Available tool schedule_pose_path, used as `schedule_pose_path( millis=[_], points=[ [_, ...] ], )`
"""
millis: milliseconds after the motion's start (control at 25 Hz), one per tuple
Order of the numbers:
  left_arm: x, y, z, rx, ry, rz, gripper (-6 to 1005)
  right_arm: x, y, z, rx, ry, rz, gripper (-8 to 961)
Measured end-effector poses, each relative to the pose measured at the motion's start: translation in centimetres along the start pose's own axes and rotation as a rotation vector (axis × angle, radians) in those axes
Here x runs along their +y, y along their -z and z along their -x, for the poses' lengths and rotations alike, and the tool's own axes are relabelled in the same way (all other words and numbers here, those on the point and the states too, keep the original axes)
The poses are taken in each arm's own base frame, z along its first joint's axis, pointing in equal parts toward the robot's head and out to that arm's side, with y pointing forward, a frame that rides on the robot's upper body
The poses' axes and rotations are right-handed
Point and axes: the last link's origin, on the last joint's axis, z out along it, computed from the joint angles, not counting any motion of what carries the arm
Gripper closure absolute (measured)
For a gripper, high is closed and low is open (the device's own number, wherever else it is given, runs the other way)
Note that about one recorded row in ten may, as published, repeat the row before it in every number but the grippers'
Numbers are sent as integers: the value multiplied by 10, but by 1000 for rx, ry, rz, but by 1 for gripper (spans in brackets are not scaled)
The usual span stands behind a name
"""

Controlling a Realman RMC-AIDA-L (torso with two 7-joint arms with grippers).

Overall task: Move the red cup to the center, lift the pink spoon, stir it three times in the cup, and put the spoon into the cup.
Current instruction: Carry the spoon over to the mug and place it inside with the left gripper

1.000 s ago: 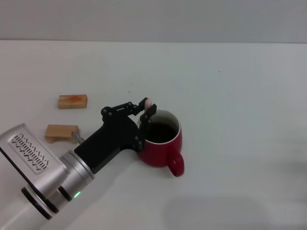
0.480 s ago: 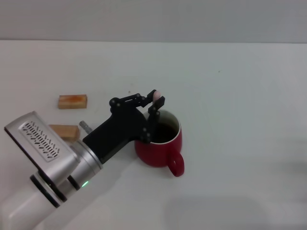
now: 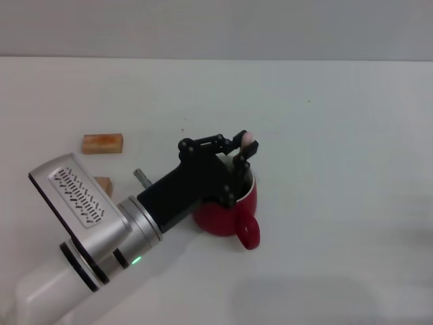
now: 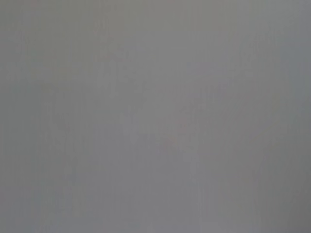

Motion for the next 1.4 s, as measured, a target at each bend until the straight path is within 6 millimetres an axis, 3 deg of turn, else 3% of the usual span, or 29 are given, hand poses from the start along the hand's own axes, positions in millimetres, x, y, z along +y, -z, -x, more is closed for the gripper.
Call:
schedule_pose_path(
  millis=[200, 800, 1040, 1400],
  points=[
    [10, 4, 2, -6, 15, 21, 859, 1, -1, 0, -1, -3, 2, 216],
    [11, 26, 9, -19, 31, -24, 859, 1, 0, 0, 1, -3, 2, 215],
    [-6, 32, 10, -26, 20, -100, 859, 1, 0, 0, 2, -3, 1, 216],
    [-17, 29, 9, -29, -1, -118, 859, 1, 0, 0, 1, -2, 1, 216]
  ],
)
